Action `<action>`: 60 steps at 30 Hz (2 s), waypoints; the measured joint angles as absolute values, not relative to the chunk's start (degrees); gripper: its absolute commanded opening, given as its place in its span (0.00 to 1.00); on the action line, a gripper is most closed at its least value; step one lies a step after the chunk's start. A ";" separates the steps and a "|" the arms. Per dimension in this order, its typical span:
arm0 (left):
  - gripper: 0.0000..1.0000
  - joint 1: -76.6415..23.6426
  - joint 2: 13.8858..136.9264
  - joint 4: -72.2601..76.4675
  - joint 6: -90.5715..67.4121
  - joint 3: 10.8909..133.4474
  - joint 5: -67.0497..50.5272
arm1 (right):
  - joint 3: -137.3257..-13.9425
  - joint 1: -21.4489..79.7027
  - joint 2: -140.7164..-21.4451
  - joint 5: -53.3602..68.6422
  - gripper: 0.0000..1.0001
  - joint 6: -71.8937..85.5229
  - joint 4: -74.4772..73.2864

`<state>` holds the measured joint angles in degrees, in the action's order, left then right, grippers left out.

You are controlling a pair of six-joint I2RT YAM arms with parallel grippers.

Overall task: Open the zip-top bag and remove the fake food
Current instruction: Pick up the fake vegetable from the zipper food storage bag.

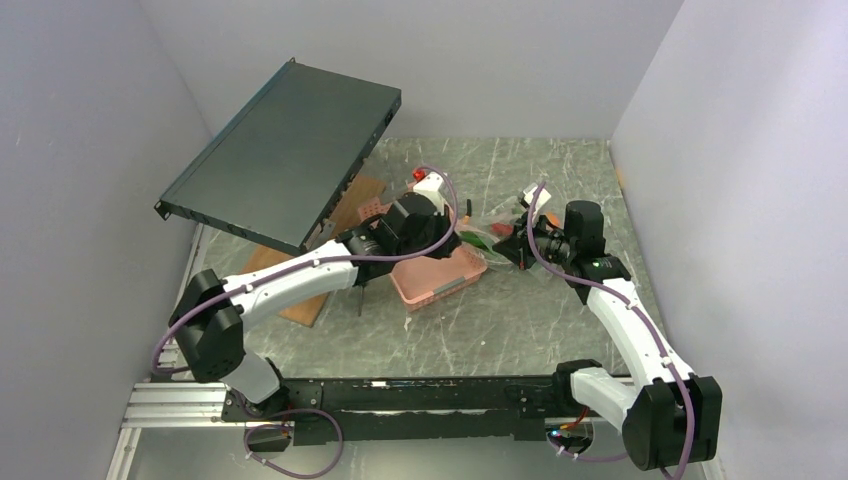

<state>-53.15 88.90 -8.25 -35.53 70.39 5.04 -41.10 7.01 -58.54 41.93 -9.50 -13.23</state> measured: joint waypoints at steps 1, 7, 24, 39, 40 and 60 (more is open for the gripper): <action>0.00 -53.19 88.44 -8.27 -35.38 70.15 5.13 | -41.10 7.01 -58.54 41.82 0.00 -9.50 -13.23; 0.00 -53.30 85.67 -9.50 -34.65 68.84 5.96 | -41.10 7.01 -58.54 41.30 0.00 -9.67 -13.23; 0.00 -54.37 79.61 -15.31 -30.68 68.40 6.11 | -41.10 6.81 -58.54 40.97 0.00 -10.46 -13.34; 0.00 -55.00 71.40 -19.88 -28.29 66.08 6.07 | -41.10 6.02 -58.54 41.01 0.00 -10.90 -13.69; 0.00 -55.00 70.72 -20.18 -28.18 65.65 6.07 | -41.10 6.02 -58.54 41.01 0.00 -10.94 -13.72; 0.00 -55.00 50.68 -22.37 -26.65 54.28 5.89 | -41.10 5.76 -58.70 41.04 0.00 -11.38 -13.89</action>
